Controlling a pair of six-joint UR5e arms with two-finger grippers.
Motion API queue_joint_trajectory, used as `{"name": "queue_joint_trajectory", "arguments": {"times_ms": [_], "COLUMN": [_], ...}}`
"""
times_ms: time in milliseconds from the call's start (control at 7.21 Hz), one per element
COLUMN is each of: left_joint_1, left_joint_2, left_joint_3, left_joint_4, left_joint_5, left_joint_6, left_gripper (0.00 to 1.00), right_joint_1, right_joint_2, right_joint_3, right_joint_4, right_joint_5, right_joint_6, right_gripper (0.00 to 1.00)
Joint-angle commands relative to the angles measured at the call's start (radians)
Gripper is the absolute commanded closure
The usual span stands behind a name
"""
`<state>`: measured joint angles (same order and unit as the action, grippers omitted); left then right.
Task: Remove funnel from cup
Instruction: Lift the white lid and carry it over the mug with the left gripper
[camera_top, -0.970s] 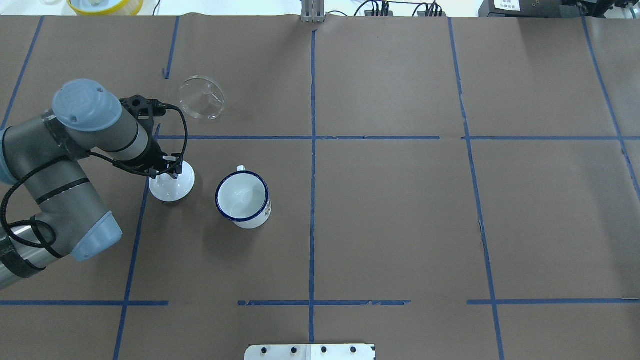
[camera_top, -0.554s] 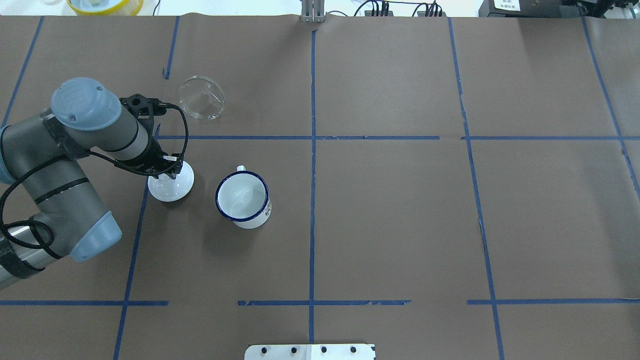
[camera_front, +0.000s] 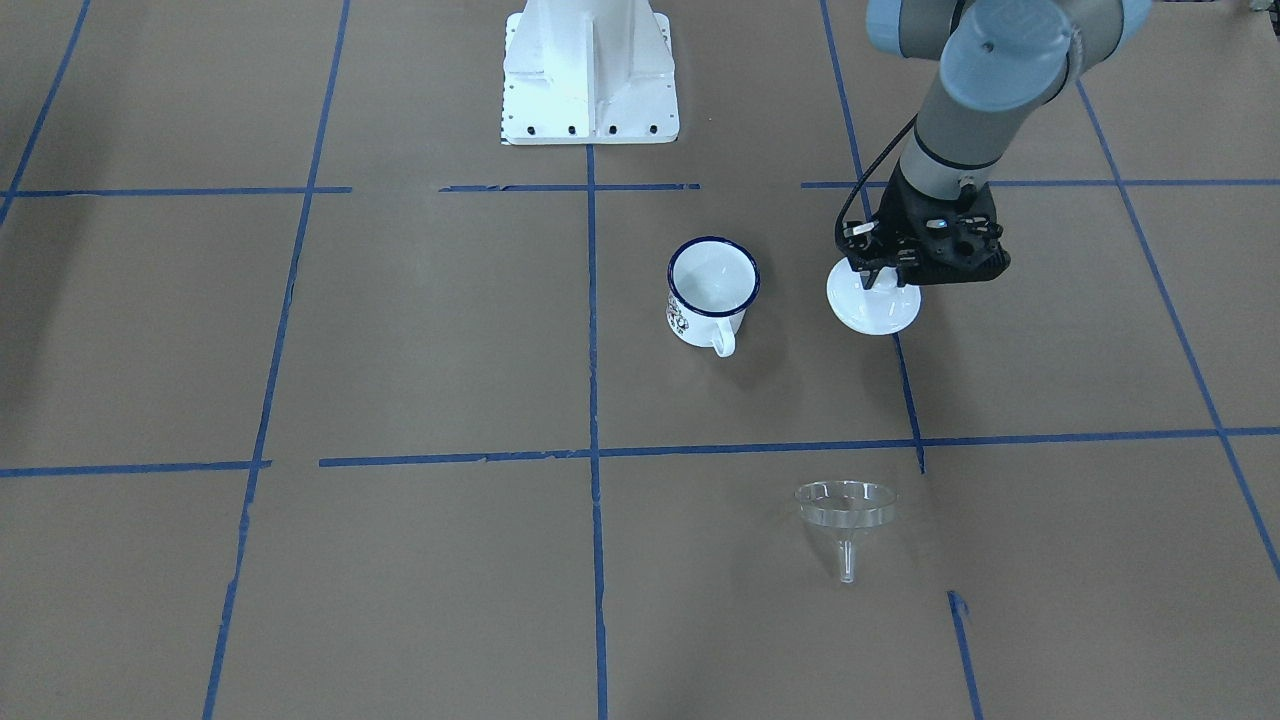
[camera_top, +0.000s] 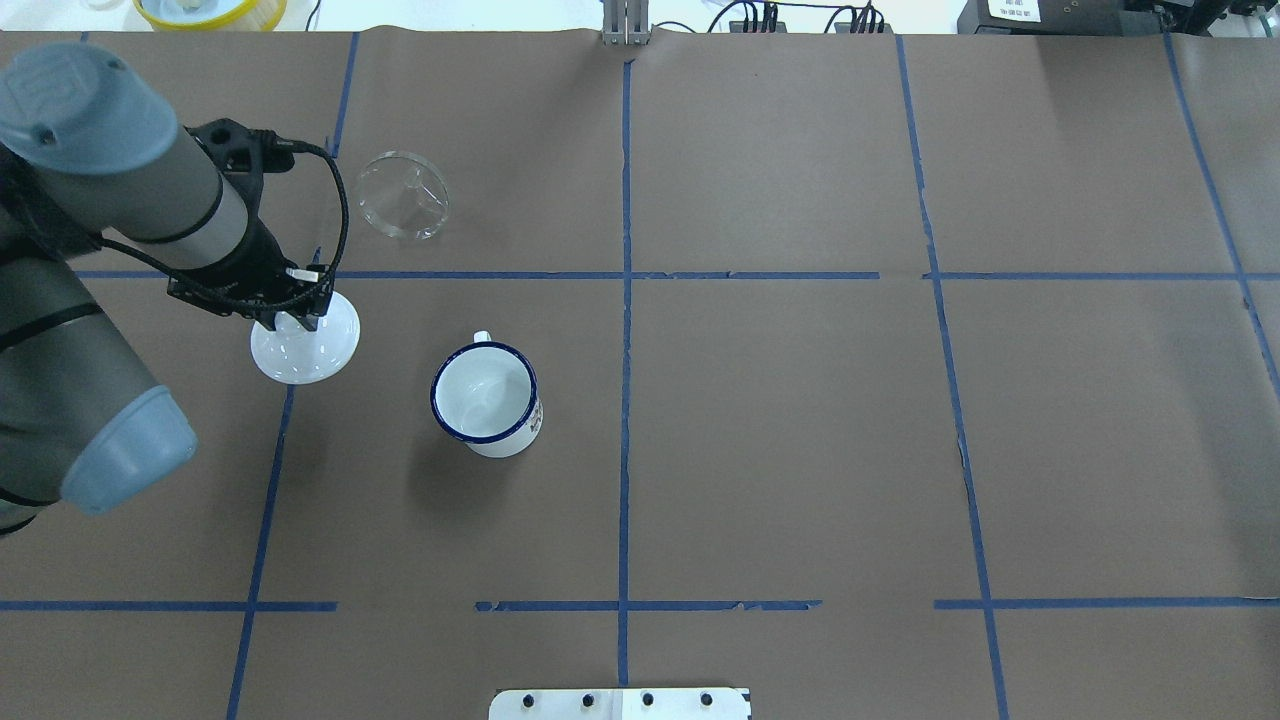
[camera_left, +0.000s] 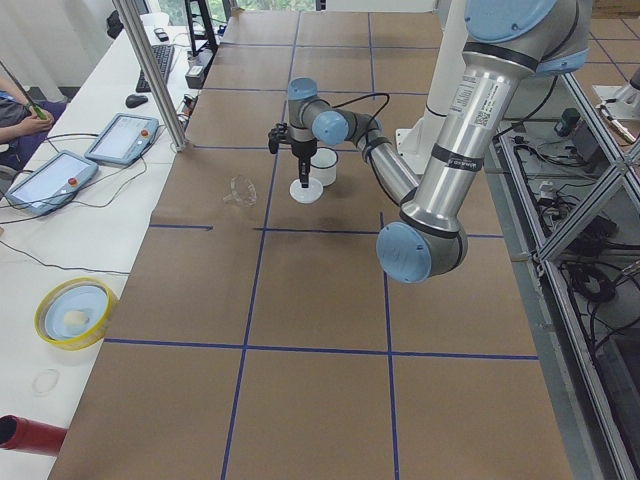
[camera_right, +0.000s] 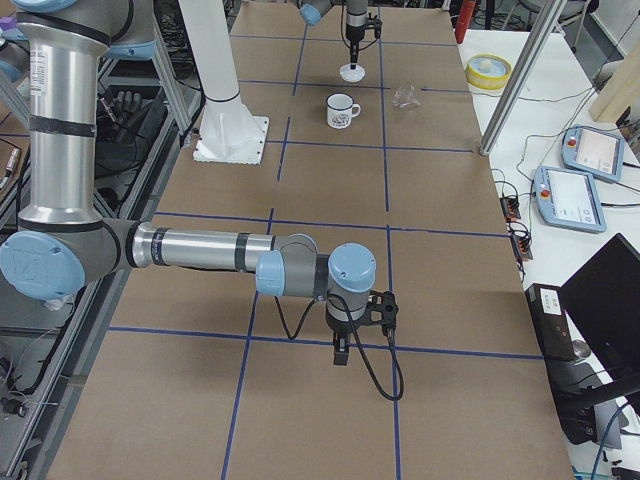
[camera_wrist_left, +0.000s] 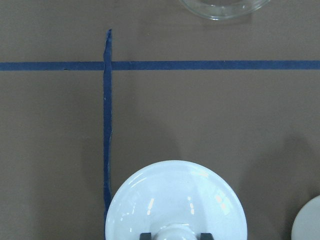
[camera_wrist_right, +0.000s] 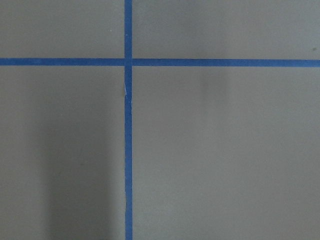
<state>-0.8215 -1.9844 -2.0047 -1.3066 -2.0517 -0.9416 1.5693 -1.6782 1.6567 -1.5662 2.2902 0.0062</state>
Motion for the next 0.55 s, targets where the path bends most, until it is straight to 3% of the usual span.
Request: {"name": "queue_joint_trajectory", "arguments": {"times_ms": [0,416], "left_joint_1": [-0.039,0.066], "left_joint_2": [-0.1,-0.255], "left_joint_3": [-0.052,0.088], "left_joint_4": [0.138,0.119], "left_joint_5": [-0.077,-0.079], "left_joint_6": [-0.021,-0.27], "left_gripper": [1.0,1.0], "right_joint_1": [0.0,0.0], "right_joint_2": [0.0,0.0], "right_joint_3": [0.0,0.0], "right_joint_4": [0.0,0.0], "right_joint_5": [0.0,0.0], "right_joint_6": [0.0,0.0], "right_gripper": [0.0,0.0]}}
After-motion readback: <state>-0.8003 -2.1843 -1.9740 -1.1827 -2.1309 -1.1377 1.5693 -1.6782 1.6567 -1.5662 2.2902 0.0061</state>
